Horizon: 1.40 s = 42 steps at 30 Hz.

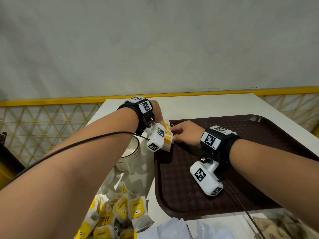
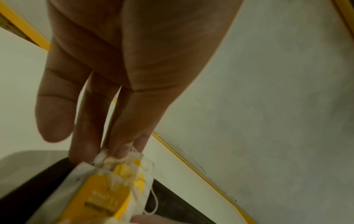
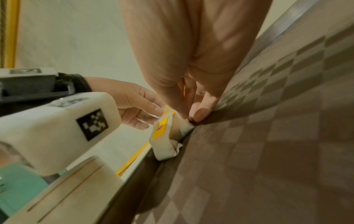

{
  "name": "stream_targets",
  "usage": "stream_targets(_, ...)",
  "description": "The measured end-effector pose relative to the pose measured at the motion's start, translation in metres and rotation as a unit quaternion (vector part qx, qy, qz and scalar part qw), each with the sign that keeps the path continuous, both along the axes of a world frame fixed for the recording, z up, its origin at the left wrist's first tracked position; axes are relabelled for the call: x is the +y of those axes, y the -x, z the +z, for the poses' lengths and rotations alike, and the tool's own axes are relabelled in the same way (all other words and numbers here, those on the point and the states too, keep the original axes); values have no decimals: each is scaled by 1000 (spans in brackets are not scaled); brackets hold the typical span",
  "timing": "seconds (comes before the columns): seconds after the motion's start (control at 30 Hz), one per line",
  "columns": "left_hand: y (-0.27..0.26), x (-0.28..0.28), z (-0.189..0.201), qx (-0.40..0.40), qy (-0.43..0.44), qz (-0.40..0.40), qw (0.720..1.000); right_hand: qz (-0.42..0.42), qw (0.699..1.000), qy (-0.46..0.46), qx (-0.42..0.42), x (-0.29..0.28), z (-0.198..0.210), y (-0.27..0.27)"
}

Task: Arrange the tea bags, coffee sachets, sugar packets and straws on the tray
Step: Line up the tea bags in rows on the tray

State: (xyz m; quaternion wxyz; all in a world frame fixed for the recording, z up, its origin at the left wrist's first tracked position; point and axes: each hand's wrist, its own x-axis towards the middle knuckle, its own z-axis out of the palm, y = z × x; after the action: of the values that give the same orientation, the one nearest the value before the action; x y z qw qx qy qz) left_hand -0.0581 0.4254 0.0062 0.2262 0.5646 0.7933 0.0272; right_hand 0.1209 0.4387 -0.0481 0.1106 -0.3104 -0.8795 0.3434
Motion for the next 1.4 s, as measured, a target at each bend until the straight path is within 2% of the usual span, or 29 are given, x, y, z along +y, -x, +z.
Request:
stream_targets(0.17, 4, 4, -1, -11, 7, -10, 1000, 2, 999, 30, 19, 1, -3, 1)
stream_targets(0.27, 5, 2, -5, -12, -4, 9, 1000, 10, 999, 27, 17, 3, -6, 3)
stream_targets(0.43, 8, 3, -4, -46, 13, -10, 999, 32, 999, 23, 17, 6, -11, 8)
stream_targets(0.6, 5, 1, -4, -46, -15, -5, 999, 34, 999, 33, 20, 7, -11, 7)
stream_targets(1.1, 11, 4, -10, -109, -93, 82, 986, 2, 997, 62, 44, 6, -10, 5)
stream_targets(1.2, 10, 1, -9, -87, -112, 96, 985, -23, 996, 65, 56, 9, -13, 7)
stream_targets(1.4, 10, -8, -6, -47, -42, 83, 995, -47, 996, 63, 51, 10, -14, 9)
